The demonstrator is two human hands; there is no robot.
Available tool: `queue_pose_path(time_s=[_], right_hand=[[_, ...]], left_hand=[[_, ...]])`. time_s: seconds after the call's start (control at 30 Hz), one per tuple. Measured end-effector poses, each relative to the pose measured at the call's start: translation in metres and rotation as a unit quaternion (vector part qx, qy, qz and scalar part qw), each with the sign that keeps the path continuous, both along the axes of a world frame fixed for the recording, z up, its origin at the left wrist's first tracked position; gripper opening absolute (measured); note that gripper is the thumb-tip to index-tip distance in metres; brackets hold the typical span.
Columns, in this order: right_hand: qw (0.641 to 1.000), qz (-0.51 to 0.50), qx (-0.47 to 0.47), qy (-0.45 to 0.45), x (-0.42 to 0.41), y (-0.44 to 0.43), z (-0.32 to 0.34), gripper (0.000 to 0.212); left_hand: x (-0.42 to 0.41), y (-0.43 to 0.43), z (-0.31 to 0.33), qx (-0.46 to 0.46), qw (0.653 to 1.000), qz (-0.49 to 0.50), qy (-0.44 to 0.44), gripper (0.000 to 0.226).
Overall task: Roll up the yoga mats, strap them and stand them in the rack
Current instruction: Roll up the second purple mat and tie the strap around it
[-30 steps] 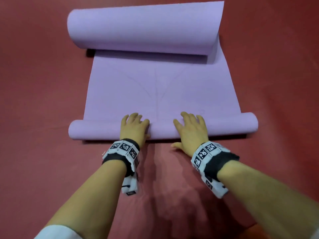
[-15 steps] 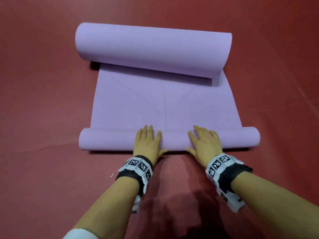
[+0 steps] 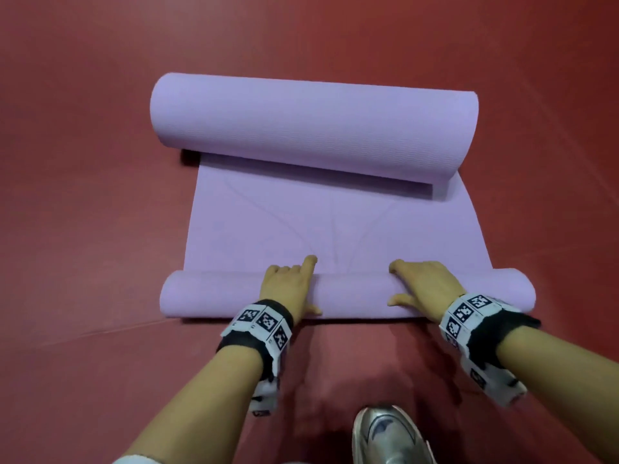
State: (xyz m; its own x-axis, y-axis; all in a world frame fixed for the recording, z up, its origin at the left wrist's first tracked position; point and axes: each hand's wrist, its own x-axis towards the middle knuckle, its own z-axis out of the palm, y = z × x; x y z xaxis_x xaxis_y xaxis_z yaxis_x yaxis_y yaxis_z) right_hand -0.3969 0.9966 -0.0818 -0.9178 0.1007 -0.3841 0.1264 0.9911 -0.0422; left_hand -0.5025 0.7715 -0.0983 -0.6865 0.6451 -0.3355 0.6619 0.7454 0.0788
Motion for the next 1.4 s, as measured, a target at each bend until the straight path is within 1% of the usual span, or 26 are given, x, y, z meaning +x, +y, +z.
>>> queue_pose_path(time_s=[0.03,0.07,0.13,0.17,0.2,0.27,0.33,0.43,0.5,0.53,0.63,0.7,0.77,0.87,0.9,0.93,1.0,1.07,1.1,1.13,1.17,1.2,1.3,1.33,1.37,1.4], right_hand=[[0.999,0.021,0.012,0.043,0.001,0.006,-0.004,0.053],[0.996,0.017,0.007,0.082,0.001,0.01,-0.011,0.047],[0.987,-0.025,0.001,0.157,0.002,0.007,-0.02,0.034],[0.983,-0.048,0.007,0.177,0.002,0.001,-0.024,0.033],[0.981,-0.068,0.012,0.184,0.0,-0.004,-0.028,0.039],[0.979,-0.101,0.006,0.179,-0.004,-0.011,-0.029,0.051],[0.983,-0.112,0.004,0.147,-0.005,-0.012,-0.028,0.063],[0.992,-0.058,0.037,0.106,-0.007,-0.004,-0.031,0.092],[0.996,-0.054,0.022,0.075,-0.017,0.006,-0.025,0.093],[0.995,-0.057,0.02,0.078,-0.024,0.009,-0.021,0.089],[0.991,-0.05,0.037,0.116,-0.046,0.018,-0.006,0.077],[0.995,-0.031,0.046,0.087,-0.054,0.02,0.001,0.078],[0.997,-0.017,0.05,0.062,-0.059,0.023,0.001,0.082],[0.995,-0.016,0.073,0.07,-0.068,0.028,-0.001,0.076],[0.995,-0.019,0.072,0.072,-0.07,0.029,-0.004,0.068],[0.994,-0.023,0.075,0.078,-0.072,0.03,-0.007,0.059],[0.987,-0.022,0.108,0.118,-0.077,0.028,-0.012,0.043],[0.973,-0.041,0.127,0.187,-0.081,0.023,-0.017,0.031],[0.965,-0.065,0.123,0.22,-0.084,0.021,-0.02,0.024],[0.962,-0.091,0.113,0.23,-0.087,0.019,-0.021,0.022],[0.961,-0.109,0.101,0.235,-0.09,0.016,-0.019,0.024],[0.961,-0.119,0.091,0.231,-0.092,0.014,-0.017,0.033],[0.974,-0.115,0.048,0.187,-0.092,0.011,-0.015,0.081],[0.98,-0.095,0.042,0.169,-0.091,0.012,-0.017,0.093],[0.985,-0.076,0.039,0.148,-0.09,0.013,-0.019,0.101],[0.989,-0.065,0.033,0.127,-0.091,0.014,-0.018,0.103]], left_hand=[[-0.006,-0.001,0.0,0.0,1.0,-0.01,0.0,0.076],[-0.011,-0.002,0.001,0.008,0.999,-0.02,0.031,0.07],[-0.012,0.0,0.005,0.029,0.99,-0.019,0.135,0.057],[-0.013,0.002,0.009,0.04,0.989,-0.014,0.144,0.054],[-0.014,0.005,0.009,0.041,0.992,-0.004,0.122,0.055],[-0.016,0.01,0.003,0.019,0.992,0.031,0.118,0.066],[-0.018,0.016,0.006,0.041,0.983,0.061,0.167,0.072],[-0.024,0.021,-0.011,0.089,0.973,0.061,0.202,0.046],[-0.028,0.024,-0.013,0.127,0.964,0.056,0.226,0.027],[-0.028,0.022,-0.017,0.149,0.961,0.058,0.224,0.028],[-0.029,0.014,-0.026,0.157,0.963,0.069,0.209,0.065],[-0.033,0.012,-0.018,0.107,0.976,0.053,0.18,0.088],[-0.045,0.016,-0.006,0.047,0.99,0.038,0.13,0.1],[-0.061,0.024,0.004,0.026,0.987,0.05,0.153,0.113],[-0.064,0.026,0.006,0.022,0.987,0.047,0.154,0.111],[-0.068,0.027,0.002,0.023,0.989,0.038,0.139,0.101],[-0.076,0.03,-0.006,0.053,0.989,0.026,0.138,0.073],[-0.08,0.037,-0.008,0.044,0.981,0.026,0.186,0.053],[-0.083,0.041,-0.008,0.034,0.977,0.034,0.208,0.048],[-0.085,0.045,-0.008,0.032,0.972,0.039,0.229,0.045],[-0.084,0.048,-0.005,0.008,0.972,0.044,0.23,0.044],[-0.084,0.051,-0.002,0.0,0.969,0.048,0.241,0.046],[-0.09,0.06,-0.005,0.022,0.974,0.08,0.212,0.058],[-0.092,0.064,-0.002,0.029,0.969,0.088,0.23,0.063],[-0.095,0.068,-0.001,0.044,0.964,0.093,0.243,0.071],[-0.096,0.07,0.0,0.051,0.972,0.094,0.208,0.081]])
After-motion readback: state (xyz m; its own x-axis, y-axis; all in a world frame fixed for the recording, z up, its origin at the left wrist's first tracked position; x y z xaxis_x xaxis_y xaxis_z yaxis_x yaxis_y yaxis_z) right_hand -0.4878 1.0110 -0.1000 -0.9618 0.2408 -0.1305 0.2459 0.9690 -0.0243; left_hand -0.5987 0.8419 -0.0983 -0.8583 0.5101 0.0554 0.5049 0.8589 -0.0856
